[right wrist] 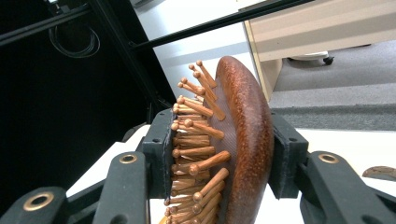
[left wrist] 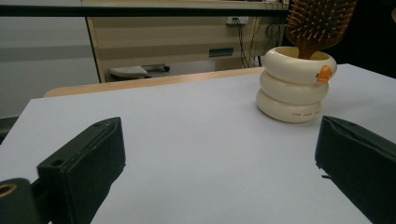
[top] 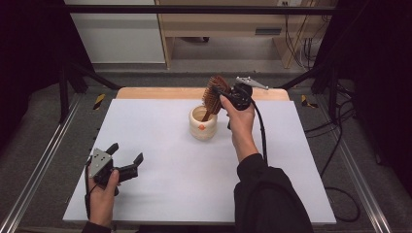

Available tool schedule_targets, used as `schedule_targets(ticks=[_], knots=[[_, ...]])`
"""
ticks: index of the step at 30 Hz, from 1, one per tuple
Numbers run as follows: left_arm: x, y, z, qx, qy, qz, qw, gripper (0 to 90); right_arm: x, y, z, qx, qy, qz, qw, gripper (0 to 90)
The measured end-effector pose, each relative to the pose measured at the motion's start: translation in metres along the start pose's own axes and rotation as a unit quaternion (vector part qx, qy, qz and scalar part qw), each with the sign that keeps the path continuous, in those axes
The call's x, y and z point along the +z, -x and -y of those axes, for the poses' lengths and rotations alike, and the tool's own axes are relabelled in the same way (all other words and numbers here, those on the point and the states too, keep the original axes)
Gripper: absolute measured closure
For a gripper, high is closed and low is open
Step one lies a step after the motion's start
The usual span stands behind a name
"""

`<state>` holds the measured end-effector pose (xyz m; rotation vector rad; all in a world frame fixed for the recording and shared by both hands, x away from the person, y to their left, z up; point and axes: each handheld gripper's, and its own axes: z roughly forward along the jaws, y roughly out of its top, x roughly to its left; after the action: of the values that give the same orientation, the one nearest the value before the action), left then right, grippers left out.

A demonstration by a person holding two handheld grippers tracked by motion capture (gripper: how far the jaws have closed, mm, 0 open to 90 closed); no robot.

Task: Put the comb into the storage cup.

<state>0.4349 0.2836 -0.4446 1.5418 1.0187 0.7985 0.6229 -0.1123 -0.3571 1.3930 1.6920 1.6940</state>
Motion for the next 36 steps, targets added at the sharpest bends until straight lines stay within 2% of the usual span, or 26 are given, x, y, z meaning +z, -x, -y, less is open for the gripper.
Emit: schedule_targets(ticks=[8,14,28,29,36], knots=[[0.001,0.000,0.000,0.001,-0.001,0.000,1.0000,1.9,0.000,0.002,0.002,0.011,0.001,-0.007,0.9999,51.7],[0.000,0.001,0.000,0.002,0.000,0.000,1.0000,1.9,0.001,0.003,0.003,0.029,0.006,-0.013,0.9995,51.7],[0.000,0.002,0.000,0.001,-0.001,0.003,1.0000,2.0,0.007,0.002,0.009,0.034,0.004,-0.022,0.9992,51.6],[0.000,0.002,0.000,0.001,-0.001,0.002,1.0000,2.0,0.007,0.003,0.010,0.046,0.005,-0.026,0.9986,51.5],[-0.001,0.002,-0.001,0.000,0.002,0.001,1.0000,2.1,0.004,0.009,0.011,0.057,0.004,-0.025,0.9981,51.1]])
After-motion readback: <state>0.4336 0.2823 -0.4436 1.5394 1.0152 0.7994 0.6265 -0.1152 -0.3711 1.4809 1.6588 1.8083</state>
